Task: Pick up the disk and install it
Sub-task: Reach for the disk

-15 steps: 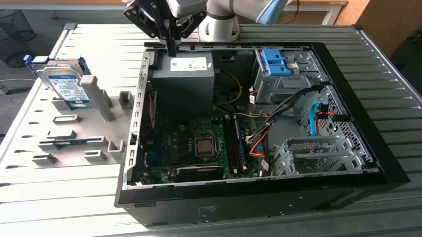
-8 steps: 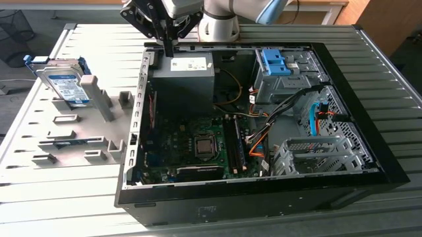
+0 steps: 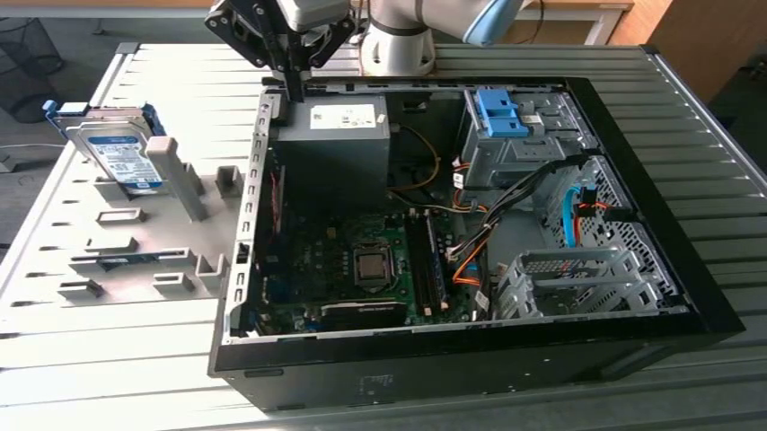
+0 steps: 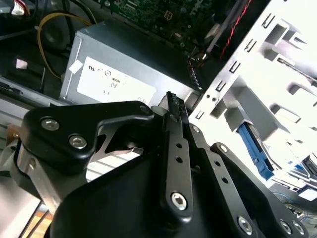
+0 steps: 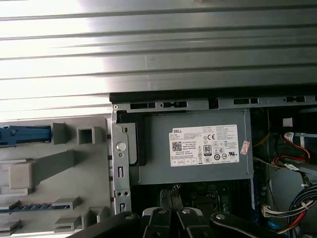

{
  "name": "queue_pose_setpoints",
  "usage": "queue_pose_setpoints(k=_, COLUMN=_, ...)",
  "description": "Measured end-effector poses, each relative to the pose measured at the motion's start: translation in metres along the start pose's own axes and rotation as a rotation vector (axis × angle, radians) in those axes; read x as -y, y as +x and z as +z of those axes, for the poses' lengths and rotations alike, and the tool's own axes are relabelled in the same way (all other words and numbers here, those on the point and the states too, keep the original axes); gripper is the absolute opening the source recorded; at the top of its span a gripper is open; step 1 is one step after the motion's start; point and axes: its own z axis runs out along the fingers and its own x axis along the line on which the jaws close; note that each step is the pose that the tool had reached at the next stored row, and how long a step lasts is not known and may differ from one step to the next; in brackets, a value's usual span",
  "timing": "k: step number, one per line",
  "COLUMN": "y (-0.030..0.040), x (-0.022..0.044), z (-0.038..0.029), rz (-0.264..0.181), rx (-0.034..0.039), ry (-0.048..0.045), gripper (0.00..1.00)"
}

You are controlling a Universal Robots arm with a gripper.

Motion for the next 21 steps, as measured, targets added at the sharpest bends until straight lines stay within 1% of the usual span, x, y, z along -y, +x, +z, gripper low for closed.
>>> queue_pose_setpoints(k=4, y=0.0058, x=-0.0038, z=0.0002, rz=0.000, rx=0.0000, ry=0.0000, gripper=0.11)
queue_pose_setpoints(k=6, y=0.0089, x=-0.0049, z=0.0005, rz=0.001, rx=-0.0012, ry=0.0001, gripper=0.11)
queue_pose_setpoints(k=7, y=0.0097, x=-0.0055, z=0.0008, rz=0.002, rx=-0.0034, ry=0.0004, gripper=0.11)
queue_pose_setpoints(k=9, y=0.0107, x=-0.0065, z=0.0018, rz=0.007, rx=-0.0121, ry=0.0012, gripper=0.11)
queue_pose_setpoints(k=10, y=0.0114, x=-0.0064, z=0.0022, rz=0.008, rx=-0.0138, ry=0.0012, gripper=0.11)
queue_pose_setpoints(k=12, y=0.0139, x=-0.0063, z=0.0021, rz=0.009, rx=-0.0140, ry=0.0014, gripper=0.11)
queue_pose_setpoints(k=16, y=0.0218, x=-0.0059, z=0.0019, rz=0.009, rx=-0.0140, ry=0.0013, gripper=0.11)
queue_pose_setpoints(k=21, y=0.0301, x=-0.0061, z=0.0018, rz=0.009, rx=-0.0139, ry=0.0013, gripper=0.11)
